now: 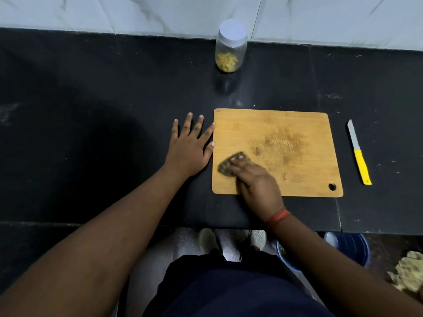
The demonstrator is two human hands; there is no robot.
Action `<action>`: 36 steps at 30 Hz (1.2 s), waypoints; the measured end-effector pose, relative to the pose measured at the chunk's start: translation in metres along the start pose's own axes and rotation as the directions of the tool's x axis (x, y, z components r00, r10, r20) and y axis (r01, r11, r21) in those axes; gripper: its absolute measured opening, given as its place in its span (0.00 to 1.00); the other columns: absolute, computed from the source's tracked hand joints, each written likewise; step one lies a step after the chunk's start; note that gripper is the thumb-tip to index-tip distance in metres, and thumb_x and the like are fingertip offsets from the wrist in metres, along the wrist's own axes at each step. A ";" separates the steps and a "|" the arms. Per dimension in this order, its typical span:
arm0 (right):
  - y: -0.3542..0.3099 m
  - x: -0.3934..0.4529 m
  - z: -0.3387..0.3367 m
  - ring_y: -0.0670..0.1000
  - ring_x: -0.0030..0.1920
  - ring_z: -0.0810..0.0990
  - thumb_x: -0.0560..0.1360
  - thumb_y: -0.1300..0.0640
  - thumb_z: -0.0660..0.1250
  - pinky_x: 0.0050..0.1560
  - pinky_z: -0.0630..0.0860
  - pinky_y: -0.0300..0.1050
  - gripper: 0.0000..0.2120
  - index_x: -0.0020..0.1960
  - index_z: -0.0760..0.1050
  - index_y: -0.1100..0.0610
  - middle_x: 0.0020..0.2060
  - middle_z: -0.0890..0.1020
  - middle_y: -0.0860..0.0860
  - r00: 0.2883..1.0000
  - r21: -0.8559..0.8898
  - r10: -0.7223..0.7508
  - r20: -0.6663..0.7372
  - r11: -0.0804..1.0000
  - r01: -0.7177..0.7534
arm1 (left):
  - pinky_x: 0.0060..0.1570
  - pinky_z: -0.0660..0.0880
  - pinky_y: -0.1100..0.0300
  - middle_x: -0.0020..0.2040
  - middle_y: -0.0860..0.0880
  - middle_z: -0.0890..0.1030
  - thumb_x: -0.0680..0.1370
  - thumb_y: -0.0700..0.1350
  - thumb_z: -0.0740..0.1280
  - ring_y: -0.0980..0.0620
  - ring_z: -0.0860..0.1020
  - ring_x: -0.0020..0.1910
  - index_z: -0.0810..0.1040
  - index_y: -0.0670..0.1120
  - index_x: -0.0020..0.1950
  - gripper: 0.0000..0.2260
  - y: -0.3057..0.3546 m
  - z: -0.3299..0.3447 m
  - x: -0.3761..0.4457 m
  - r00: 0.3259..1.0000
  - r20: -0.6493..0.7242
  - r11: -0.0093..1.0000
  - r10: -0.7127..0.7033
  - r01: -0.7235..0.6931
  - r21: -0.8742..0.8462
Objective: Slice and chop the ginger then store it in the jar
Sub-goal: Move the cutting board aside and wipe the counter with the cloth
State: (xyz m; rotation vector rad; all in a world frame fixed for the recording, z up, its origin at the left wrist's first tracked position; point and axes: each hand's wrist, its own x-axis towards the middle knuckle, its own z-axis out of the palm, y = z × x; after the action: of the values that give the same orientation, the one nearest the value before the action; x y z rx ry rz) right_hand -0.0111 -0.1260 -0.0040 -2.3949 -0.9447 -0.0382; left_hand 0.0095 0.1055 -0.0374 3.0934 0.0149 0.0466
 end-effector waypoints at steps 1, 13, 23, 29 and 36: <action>-0.010 -0.003 0.006 0.52 0.68 0.73 0.76 0.67 0.63 0.68 0.70 0.46 0.18 0.61 0.81 0.55 0.63 0.80 0.52 0.994 0.043 -0.102 0.046 0.994 0.100 | 0.75 0.48 0.35 0.80 0.45 0.60 0.82 0.60 0.46 0.40 0.51 0.80 0.58 0.55 0.80 0.27 0.001 0.000 0.000 1.000 0.000 1.000 -0.003 0.003 -0.001; 0.027 0.018 -0.033 0.47 0.68 0.74 0.72 0.72 0.61 0.70 0.70 0.48 0.25 0.64 0.79 0.55 0.64 0.79 0.50 0.977 0.296 0.210 -0.048 0.937 -0.187 | 0.75 0.46 0.33 0.81 0.44 0.58 0.81 0.55 0.54 0.40 0.49 0.80 0.63 0.51 0.78 0.25 0.016 -0.009 0.005 0.999 -0.034 0.998 -0.034 0.031 -0.060; 0.114 0.063 -0.071 0.47 0.64 0.76 0.74 0.70 0.60 0.69 0.70 0.44 0.23 0.65 0.79 0.55 0.62 0.80 0.49 0.864 0.192 0.453 -0.220 0.889 -0.417 | 0.77 0.46 0.38 0.82 0.45 0.52 0.83 0.58 0.52 0.43 0.44 0.81 0.58 0.50 0.81 0.27 0.111 -0.009 0.063 0.999 0.020 0.987 0.031 -0.027 -0.161; 0.170 0.105 -0.088 0.47 0.64 0.76 0.74 0.69 0.60 0.69 0.68 0.38 0.22 0.64 0.79 0.54 0.62 0.80 0.50 0.806 0.210 0.522 -0.279 0.852 -0.480 | 0.78 0.43 0.41 0.82 0.46 0.51 0.83 0.61 0.48 0.44 0.43 0.81 0.55 0.51 0.81 0.28 0.141 0.002 0.084 0.997 0.070 0.992 -0.011 0.020 -0.126; 0.230 0.183 -0.097 0.50 0.65 0.76 0.74 0.68 0.58 0.69 0.69 0.43 0.24 0.65 0.78 0.52 0.64 0.79 0.50 0.811 0.152 0.517 -0.275 0.856 -0.494 | 0.78 0.45 0.42 0.83 0.50 0.46 0.83 0.62 0.47 0.47 0.41 0.81 0.50 0.52 0.82 0.29 0.144 0.001 0.088 0.995 0.084 0.991 -0.061 0.071 -0.117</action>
State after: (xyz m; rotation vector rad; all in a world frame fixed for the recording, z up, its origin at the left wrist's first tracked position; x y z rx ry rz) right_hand 0.2893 -0.1990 0.0057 -2.4012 -0.1412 -0.1672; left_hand 0.0991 -0.0379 -0.0290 2.9696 0.1077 -0.0767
